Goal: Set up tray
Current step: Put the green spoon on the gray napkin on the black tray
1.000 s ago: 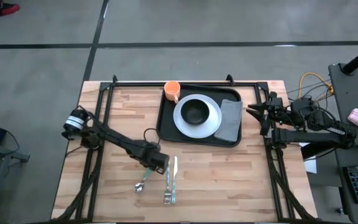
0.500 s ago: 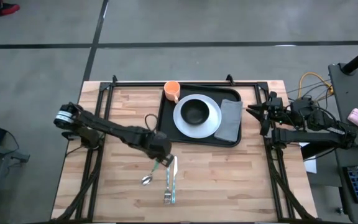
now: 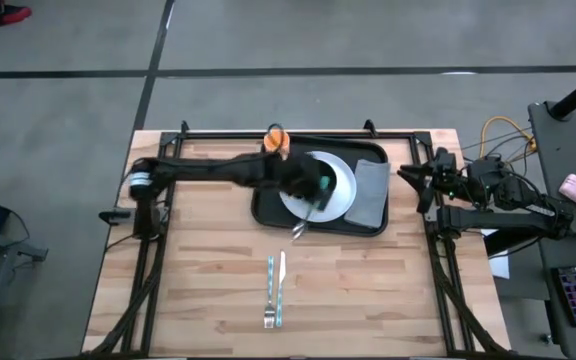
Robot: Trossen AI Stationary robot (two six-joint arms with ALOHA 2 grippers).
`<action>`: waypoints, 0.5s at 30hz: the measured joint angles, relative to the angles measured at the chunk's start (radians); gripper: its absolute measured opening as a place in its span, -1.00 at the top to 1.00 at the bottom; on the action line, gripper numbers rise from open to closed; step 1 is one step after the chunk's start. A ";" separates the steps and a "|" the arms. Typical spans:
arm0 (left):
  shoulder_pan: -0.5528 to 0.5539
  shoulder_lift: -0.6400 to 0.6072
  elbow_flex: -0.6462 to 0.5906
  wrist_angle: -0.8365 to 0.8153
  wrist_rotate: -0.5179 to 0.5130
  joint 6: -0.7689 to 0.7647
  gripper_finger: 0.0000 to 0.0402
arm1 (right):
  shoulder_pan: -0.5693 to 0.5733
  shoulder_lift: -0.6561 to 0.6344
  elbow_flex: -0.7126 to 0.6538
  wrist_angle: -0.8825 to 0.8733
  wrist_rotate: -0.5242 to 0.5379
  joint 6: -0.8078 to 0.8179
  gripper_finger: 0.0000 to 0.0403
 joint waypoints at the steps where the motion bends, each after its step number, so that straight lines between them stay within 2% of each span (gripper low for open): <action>1: 0.009 0.038 0.058 0.001 0.002 0.019 0.75 | 0.000 0.000 0.000 0.000 0.004 -0.003 0.65; 10: 0.041 0.424 0.609 -0.087 0.045 0.068 0.75 | 0.000 -0.001 0.000 0.005 0.006 0.017 0.65; 11: 0.043 0.443 0.607 -0.045 0.047 0.065 0.75 | 0.000 0.000 0.000 0.008 0.006 0.017 0.65; 15: 0.050 0.422 0.421 0.223 0.087 -0.064 0.75 | 0.000 0.000 0.000 0.006 0.006 0.018 0.66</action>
